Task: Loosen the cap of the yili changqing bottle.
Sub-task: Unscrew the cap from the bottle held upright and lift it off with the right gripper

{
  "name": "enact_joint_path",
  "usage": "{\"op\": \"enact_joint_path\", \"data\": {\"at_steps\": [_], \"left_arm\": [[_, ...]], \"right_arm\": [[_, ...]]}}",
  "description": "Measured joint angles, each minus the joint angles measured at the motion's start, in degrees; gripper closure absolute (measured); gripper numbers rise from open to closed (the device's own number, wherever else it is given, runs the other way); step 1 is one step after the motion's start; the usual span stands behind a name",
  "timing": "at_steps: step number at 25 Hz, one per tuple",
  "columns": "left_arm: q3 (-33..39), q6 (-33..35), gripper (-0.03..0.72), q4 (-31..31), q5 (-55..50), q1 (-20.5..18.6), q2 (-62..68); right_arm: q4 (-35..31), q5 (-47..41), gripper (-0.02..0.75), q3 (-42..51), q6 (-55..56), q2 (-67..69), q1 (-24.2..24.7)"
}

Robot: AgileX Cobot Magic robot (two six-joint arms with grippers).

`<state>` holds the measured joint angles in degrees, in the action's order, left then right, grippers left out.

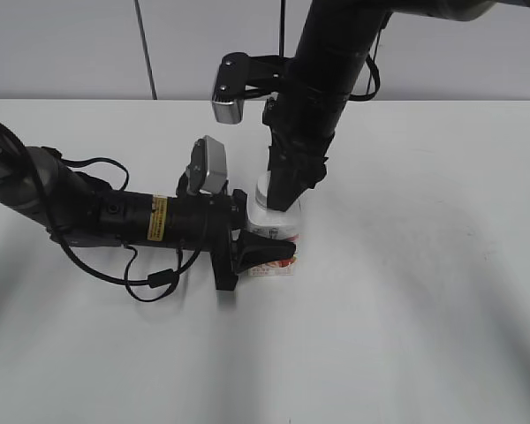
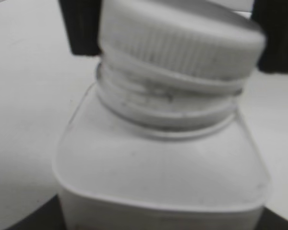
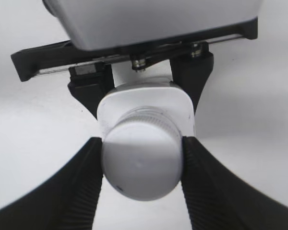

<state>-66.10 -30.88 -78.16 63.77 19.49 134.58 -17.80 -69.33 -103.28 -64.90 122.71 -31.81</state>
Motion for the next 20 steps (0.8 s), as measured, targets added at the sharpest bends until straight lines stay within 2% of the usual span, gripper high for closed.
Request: {"op": "enact_joint_path", "data": {"at_steps": [6,20], "left_arm": [[0.00,0.00,0.321,0.00,-0.05,0.00,0.00],[-0.03,-0.07,0.322,0.00,-0.05,0.00,0.00]], "right_arm": [[0.33,0.00,0.342,-0.19,-5.77,0.00,0.00],[0.88,-0.17,0.350,-0.78,-6.06,-3.34,-0.13]]}}
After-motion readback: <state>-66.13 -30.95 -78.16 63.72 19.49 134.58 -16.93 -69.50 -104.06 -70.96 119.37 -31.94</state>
